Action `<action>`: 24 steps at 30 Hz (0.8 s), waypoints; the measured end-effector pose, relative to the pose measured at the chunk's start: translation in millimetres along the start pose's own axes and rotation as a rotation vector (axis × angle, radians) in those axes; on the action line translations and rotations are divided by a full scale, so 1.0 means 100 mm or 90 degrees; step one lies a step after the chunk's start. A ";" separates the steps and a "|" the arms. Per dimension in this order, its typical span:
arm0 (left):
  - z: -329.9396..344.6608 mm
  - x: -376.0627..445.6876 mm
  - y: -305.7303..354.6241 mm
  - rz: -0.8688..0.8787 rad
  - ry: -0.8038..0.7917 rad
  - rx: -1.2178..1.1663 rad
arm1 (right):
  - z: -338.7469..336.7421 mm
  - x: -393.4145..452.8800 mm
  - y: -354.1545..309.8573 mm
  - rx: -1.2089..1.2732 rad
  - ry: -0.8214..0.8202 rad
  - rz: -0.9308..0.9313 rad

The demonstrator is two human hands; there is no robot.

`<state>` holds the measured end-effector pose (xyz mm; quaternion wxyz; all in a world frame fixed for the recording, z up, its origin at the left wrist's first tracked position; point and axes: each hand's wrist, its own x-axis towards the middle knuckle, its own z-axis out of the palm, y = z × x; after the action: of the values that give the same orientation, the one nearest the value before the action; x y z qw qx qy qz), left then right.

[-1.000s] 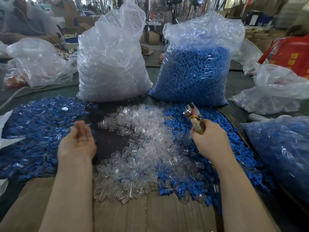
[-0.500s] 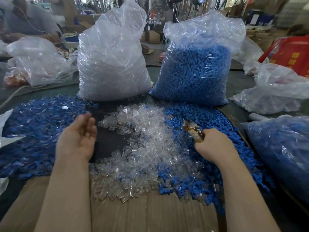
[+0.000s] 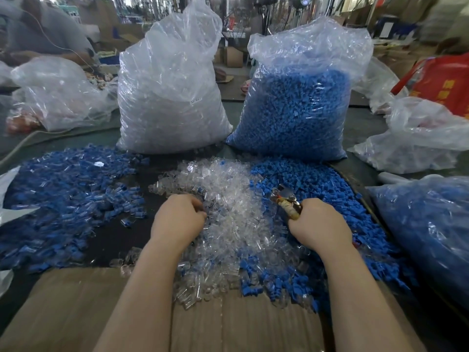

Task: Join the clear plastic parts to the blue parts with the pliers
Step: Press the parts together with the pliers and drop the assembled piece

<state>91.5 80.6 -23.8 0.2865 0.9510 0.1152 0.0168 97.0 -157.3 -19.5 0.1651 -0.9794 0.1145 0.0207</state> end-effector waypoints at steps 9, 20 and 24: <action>0.00 0.01 -0.03 -0.002 0.026 -0.050 | 0.03 0.02 0.00 0.014 0.021 0.031; -0.02 -0.01 0.05 0.013 0.038 -0.303 | 0.08 0.01 0.01 -0.001 0.058 0.006; -0.04 -0.04 0.11 -0.027 -0.040 -0.483 | 0.09 0.02 0.02 0.009 0.085 0.009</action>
<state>89.5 72.8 -14.5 0.6219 0.7748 0.1115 0.0230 98.3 -156.3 -28.7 0.1637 -0.9766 0.1323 -0.0443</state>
